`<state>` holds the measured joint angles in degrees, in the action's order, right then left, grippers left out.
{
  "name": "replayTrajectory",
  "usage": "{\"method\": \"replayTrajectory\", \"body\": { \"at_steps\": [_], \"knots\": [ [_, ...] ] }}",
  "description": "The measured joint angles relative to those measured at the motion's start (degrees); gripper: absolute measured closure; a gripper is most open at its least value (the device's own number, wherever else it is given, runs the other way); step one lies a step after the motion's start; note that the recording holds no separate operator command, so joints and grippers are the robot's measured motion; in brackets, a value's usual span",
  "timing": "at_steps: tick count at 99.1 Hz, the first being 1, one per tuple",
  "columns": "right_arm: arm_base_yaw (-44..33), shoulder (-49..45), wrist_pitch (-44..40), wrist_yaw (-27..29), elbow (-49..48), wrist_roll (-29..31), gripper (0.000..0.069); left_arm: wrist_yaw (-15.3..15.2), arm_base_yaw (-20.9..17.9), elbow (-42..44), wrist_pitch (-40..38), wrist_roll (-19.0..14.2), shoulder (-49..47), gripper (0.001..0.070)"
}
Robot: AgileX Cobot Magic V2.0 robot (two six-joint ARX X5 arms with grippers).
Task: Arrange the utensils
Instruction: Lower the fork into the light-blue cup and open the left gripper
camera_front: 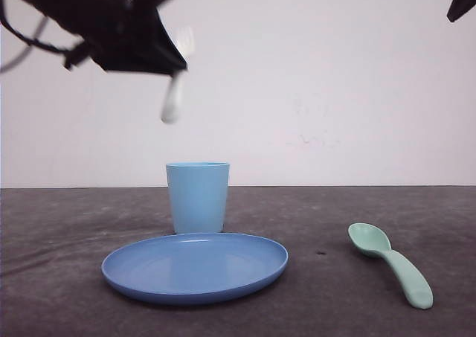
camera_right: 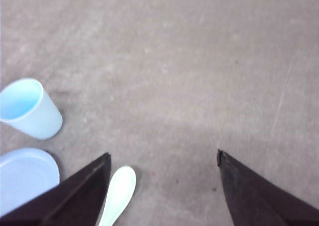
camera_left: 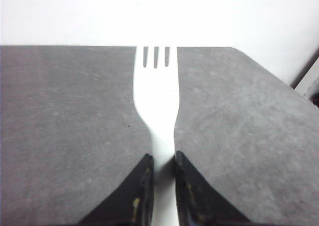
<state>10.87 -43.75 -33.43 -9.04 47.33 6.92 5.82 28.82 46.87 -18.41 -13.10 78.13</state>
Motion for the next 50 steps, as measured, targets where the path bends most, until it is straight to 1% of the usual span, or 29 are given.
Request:
{"method": "replayTrajectory", "body": {
  "at_steps": [13,27,42,46,50],
  "knots": [
    [0.0,-0.02,0.26,0.0,0.0,0.0,0.0265,-0.31,0.09,0.0,-4.57,0.04,4.68,0.0675],
    [0.0,-0.02,0.26,0.02,0.0,0.0,0.0265,-0.57,0.24,0.0,-6.08,0.07,9.22,0.0675],
    [0.0,-0.02,0.26,0.02,0.0,0.0,0.0265,-0.72,0.26,0.0,-5.88,-0.15,12.37,0.0674],
    [0.0,-0.02,0.26,0.02,0.0,0.0,0.0265,-0.77,0.26,0.0,-5.57,-0.59,12.7,0.0666],
    [0.0,-0.02,0.26,0.0,0.0,0.0,0.0265,-0.79,0.31,0.0,-5.49,-1.05,12.79,0.0636]
  ]
}}
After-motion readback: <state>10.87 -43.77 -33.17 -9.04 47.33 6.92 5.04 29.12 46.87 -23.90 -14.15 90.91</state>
